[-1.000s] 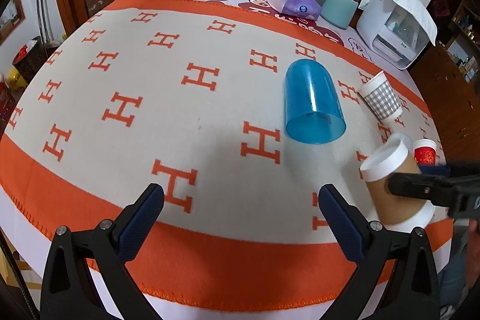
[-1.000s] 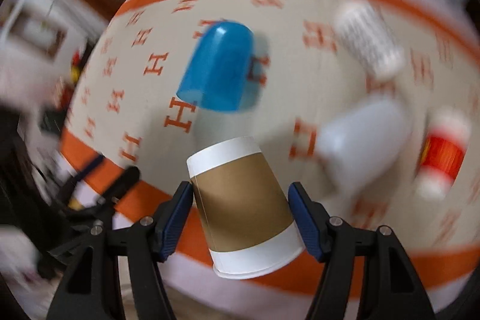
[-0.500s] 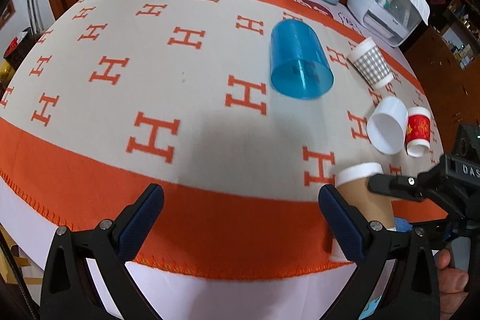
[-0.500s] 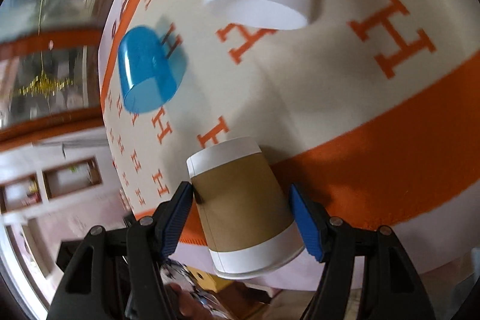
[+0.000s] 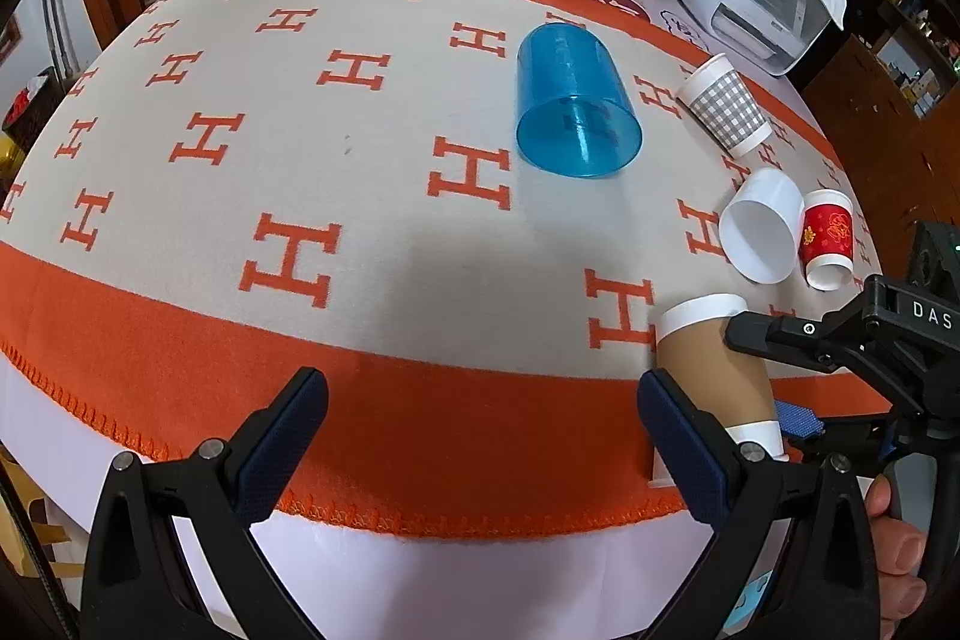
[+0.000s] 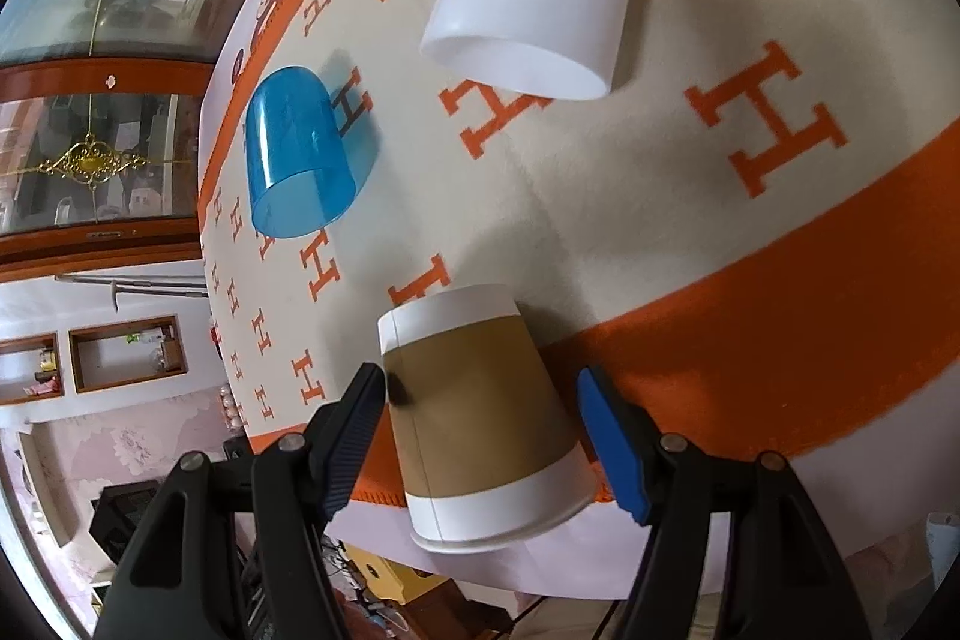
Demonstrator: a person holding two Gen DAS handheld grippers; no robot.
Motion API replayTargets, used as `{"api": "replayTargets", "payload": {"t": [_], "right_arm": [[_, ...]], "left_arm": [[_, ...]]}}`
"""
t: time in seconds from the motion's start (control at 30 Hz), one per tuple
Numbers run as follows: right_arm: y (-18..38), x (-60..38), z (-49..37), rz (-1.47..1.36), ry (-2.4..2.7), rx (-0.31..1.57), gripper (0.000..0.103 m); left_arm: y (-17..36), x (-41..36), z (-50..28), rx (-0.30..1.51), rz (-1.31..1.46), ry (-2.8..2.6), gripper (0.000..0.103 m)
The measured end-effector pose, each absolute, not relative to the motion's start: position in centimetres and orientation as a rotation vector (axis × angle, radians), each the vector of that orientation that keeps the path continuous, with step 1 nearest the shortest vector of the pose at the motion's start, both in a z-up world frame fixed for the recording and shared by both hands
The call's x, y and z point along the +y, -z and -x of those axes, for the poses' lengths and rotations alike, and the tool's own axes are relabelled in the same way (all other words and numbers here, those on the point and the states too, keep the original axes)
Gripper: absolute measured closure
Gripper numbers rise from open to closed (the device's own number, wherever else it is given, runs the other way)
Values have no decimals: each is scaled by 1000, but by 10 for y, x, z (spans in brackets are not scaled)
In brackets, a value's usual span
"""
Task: Flip cup upside down
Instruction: 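Lift the brown-sleeved cup with the right gripper and rotate it, then grasp the brown-sleeved cup with the left gripper while the right gripper releases it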
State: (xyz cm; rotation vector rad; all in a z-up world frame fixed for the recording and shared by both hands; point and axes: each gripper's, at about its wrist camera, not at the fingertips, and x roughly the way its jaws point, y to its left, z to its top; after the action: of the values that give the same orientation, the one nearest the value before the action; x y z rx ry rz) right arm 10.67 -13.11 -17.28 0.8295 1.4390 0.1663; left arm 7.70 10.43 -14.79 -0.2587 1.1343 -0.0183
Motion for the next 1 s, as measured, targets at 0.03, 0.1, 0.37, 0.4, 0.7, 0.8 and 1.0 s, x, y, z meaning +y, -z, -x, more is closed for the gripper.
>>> {"api": "replayTargets", "payload": {"t": [0.03,0.1,0.37,0.4,0.7,0.8,1.0], "right_arm": [[171,-132,-106,-826,-167,1436,36],[167,-135,-104,-807,-175,1425,36],[137,-142,-93,-558,-204,1337,36],[133,-141,-91,-509,-206,1322,36],[109,-162,-66,-279,-195,1175,36],[107,-168,-60,-255,-189,1141,36],[117,-181,-57,-283,-204,1141,36]], "left_arm": [[147,104,-77,1133,255,20,1],[145,102,-77,1130,246,23,1],[134,90,-79,1136,212,83,1],[133,88,-81,1146,211,96,1],[119,61,-90,1217,194,212,1],[118,49,-96,1251,186,244,1],[124,26,-115,1345,163,264,1]]}}
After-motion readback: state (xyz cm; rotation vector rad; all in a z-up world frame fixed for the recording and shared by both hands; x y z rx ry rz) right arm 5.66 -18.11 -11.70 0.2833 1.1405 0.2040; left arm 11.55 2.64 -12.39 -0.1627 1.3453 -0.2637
